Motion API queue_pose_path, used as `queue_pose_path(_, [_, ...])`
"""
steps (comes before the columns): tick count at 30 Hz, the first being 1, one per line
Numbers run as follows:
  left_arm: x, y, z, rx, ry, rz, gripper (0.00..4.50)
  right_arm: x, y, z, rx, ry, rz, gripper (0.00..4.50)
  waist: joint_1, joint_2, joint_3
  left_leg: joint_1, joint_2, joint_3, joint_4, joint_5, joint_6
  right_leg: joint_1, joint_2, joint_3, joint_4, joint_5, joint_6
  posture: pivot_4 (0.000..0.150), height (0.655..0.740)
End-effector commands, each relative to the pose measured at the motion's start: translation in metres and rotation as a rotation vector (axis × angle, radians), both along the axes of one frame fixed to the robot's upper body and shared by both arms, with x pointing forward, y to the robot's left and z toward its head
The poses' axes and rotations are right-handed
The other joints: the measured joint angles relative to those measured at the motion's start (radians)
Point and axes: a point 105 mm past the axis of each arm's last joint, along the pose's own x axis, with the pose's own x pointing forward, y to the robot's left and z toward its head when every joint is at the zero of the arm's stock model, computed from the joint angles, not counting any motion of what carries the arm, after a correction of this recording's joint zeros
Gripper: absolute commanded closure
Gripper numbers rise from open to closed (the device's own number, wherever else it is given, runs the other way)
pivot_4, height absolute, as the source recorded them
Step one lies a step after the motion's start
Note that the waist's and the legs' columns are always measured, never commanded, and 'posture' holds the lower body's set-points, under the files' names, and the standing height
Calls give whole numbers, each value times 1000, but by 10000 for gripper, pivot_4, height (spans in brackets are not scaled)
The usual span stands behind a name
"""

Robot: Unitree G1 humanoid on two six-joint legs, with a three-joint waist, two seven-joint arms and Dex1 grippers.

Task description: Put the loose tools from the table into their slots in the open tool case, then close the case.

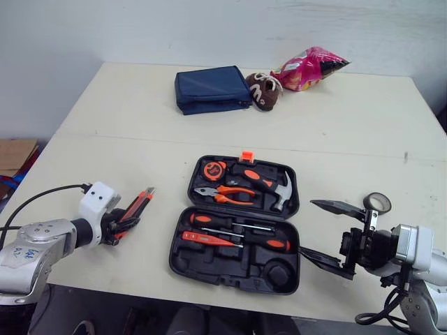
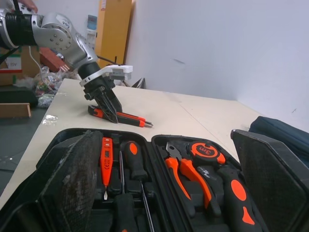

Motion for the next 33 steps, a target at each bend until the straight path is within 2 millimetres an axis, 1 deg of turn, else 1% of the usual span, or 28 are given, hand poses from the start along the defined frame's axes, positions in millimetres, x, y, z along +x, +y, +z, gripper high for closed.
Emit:
queue_pose_path(1, [-2,-10,10,-35,-38,-110,30418,-1,0,6,-24,-31,3,0,0,-1,1,0,0,0,0,0,0,0,0,0,0,0,0,1500,7400])
queue_pose_path(4, [1,-32,49,-21,-250,-371,30418,2,-3,5,-48,-24,-34,0,3,-5,3,-3,0,-1,1,0,0,-2,0,-1,0,0,0,1500,7400])
queue_pose_path(6, [0,-43,61,-2,-311,-483,30418,4,-7,4,-61,-15,-62,0,5,-6,3,-5,0,-2,2,0,0,-4,0,-2,0,0,0,1500,7400])
queue_pose_path(8, [-12,-71,71,-16,-323,-696,30418,6,-16,-1,-97,10,-105,0,8,-6,3,-8,0,-2,3,0,0,-6,0,-2,0,0,0,1500,7400])
queue_pose_path(9, [-19,-82,71,-10,-301,-798,30419,8,-21,-3,-109,23,-128,0,10,-6,3,-10,0,-2,4,0,0,-8,0,-2,1,0,0,1500,7400])
queue_pose_path(12, [-37,-104,69,34,-227,-1022,30419,6,-30,-6,-140,54,-134,0,11,-6,3,-12,-1,-1,4,0,0,-9,0,-2,1,0,1,1500,7400])
queue_pose_path(15, [-57,-127,67,18,-132,-1215,30419,3,-32,-7,-149,88,-115,0,10,-6,4,-13,0,-1,4,0,0,-10,2,-2,2,0,1,1500,7400])
queue_pose_path(16, [-62,-131,66,19,-110,-1258,30419,2,-31,-9,-153,103,-105,0,9,-6,4,-13,0,0,4,1,0,-10,2,-2,3,0,1,1500,7400])
queue_pose_path(18, [-66,-137,59,57,-57,-1311,30419,0,-31,-9,-151,117,-101,0,5,-6,4,-12,0,0,5,1,1,-10,3,-1,3,0,1,1500,7400])
queue_pose_path(21, [-65,-142,50,119,-31,-1338,30419,1,-32,-9,-147,114,-112,0,0,-6,4,-12,0,0,5,1,1,-10,3,-1,4,0,1,1500,7400])
queue_pose_path(23, [-62,-149,46,98,-32,-1324,30419,-1,-33,-9,-145,118,-118,0,0,-7,4,-12,0,1,5,1,1,-10,3,-1,4,0,1,1500,7400])
queue_pose_path(24, [-61,-155,40,88,-21,-1317,30419,-3,-34,-11,-150,125,-118,0,1,-7,4,-12,0,0,6,1,1,-10,3,-1,4,0,1,1500,7400])
queue_pose_path(25, [-59,-160,30,118,-9,-1330,30419,-7,-37,-11,-158,137,-119,0,2,-7,4,-13,0,0,6,1,1,-10,3,-1,4,0,1,1500,7400])
queue_pose_path(27, [-55,-168,18,169,-1,-1346,30419,-12,-41,-12,-172,150,-119,0,14,-7,4,-13,-1,0,7,0,2,-10,3,-1,4,1,1,1500,7400])
queue_pose_path(30, [-48,-172,13,201,-5,-1312,30419,-17,-43,-12,-178,156,-114,0,22,-8,5,-15,-1,0,9,0,3,-10,4,0,4,1,2,1500,7400])
queue_pose_path(31, [-48,-172,12,203,5,-1306,30419,-19,-43,-11,-178,158,-111,0,22,-8,5,-15,-1,0,10,0,3,-10,4,0,4,1,2,1500,7400])
queue_pose_path(33, [-55,-172,10,189,49,-1328,30419,-26,-41,-14,-187,193,-78,0,22,-8,5,-15,-1,0,11,0,3,-10,3,0,4,1,2,1500,7400])
